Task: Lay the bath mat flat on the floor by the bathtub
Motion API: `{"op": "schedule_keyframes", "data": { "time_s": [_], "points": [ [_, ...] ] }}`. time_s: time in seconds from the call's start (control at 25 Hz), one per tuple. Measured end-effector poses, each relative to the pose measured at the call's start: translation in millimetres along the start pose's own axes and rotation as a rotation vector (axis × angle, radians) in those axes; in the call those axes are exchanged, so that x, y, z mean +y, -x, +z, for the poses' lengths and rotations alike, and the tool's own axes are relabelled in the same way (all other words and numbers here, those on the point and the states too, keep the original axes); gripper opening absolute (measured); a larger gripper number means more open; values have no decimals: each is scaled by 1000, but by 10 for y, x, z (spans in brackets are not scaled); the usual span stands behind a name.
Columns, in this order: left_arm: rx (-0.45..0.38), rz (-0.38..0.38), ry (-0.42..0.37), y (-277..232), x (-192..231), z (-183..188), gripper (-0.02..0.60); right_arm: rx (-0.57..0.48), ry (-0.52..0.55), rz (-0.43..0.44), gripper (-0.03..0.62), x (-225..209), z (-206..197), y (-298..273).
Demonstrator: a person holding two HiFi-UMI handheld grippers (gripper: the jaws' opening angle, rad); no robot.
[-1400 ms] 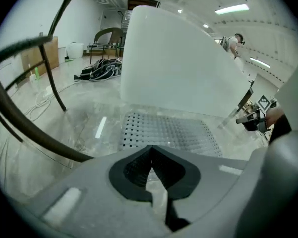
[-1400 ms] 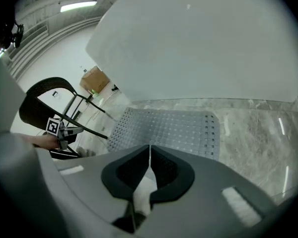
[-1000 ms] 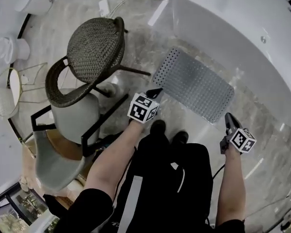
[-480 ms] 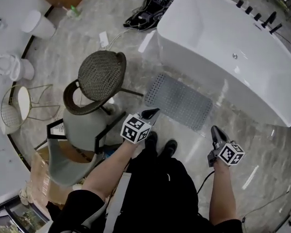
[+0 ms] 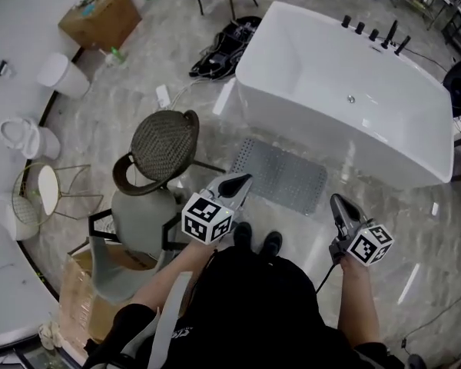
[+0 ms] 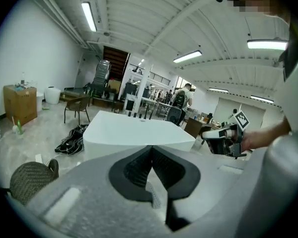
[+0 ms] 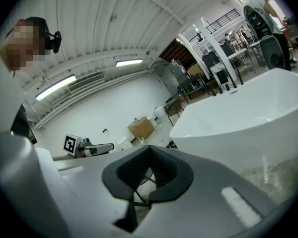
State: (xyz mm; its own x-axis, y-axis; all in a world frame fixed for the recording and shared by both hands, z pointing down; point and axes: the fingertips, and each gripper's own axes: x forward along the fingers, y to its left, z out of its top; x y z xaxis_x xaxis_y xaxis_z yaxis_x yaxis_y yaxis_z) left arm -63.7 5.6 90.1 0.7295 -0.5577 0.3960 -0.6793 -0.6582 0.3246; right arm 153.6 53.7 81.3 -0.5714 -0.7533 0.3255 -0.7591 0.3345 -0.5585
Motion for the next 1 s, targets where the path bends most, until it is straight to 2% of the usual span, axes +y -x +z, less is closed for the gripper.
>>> {"op": "schedule_keyframes", "data": {
  "time_s": [0.16,0.32,0.52,0.8,1.0],
  "points": [
    [-73,-20,-78,282,-370,487,6,-96,72,25,0,487,320,237],
    [-118,-41,-173,574,-701,804,6,-194,184,69,0,994,656,444],
    [-168,-95,-228,791,-990,1144,6,-296,279,127,0,1538,1026,654],
    [-253,-147,-302,986,-1261,1564,6,-332,403,150,0,2004,1215,829],
    [-281,-132,-314,1052,-1213,1583,6,-341,414,151,0,2118,1180,792]
  ]
}}
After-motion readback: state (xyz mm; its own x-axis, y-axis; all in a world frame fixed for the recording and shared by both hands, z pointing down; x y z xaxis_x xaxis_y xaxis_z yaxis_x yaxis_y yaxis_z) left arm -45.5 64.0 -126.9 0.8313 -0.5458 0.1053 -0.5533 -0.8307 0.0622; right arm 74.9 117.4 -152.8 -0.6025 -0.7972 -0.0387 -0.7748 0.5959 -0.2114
